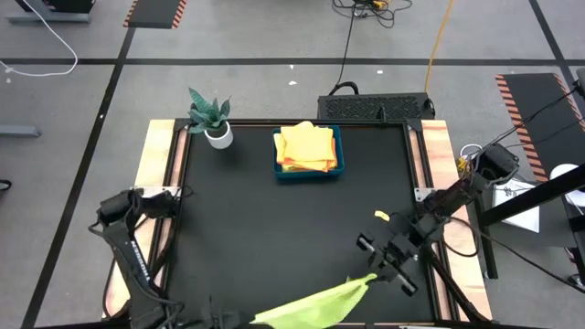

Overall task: Fold microfiber towels
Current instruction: Fold the green microfiber cloth

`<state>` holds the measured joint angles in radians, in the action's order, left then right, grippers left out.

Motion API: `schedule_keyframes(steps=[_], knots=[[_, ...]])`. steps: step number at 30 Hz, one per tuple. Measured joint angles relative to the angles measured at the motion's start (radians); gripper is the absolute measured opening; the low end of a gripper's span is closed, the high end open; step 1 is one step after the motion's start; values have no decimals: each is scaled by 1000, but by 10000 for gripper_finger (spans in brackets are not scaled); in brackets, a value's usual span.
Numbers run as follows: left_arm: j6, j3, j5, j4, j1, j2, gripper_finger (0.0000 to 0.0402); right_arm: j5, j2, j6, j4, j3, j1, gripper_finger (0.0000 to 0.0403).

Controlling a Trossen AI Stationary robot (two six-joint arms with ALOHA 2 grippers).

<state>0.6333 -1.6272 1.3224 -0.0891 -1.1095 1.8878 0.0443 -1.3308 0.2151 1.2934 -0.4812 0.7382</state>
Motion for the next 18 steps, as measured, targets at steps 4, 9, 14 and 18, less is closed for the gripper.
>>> schedule_keyframes(steps=[4, 9, 14, 18], knots=[[-86, 0, 21, -104, -4, -17, 1, 132, 0, 5, -74, 0, 7, 0], [-433, 0, -116, -478, 73, -32, 1, 264, 1, 13, -210, 1, -22, 0], [-921, 25, -275, -944, 214, -31, 1, 380, 2, 23, -364, 1, -63, 0], [-1093, 101, -299, -1131, 322, -30, 1, 443, 2, 80, -506, 1, -118, 0]])
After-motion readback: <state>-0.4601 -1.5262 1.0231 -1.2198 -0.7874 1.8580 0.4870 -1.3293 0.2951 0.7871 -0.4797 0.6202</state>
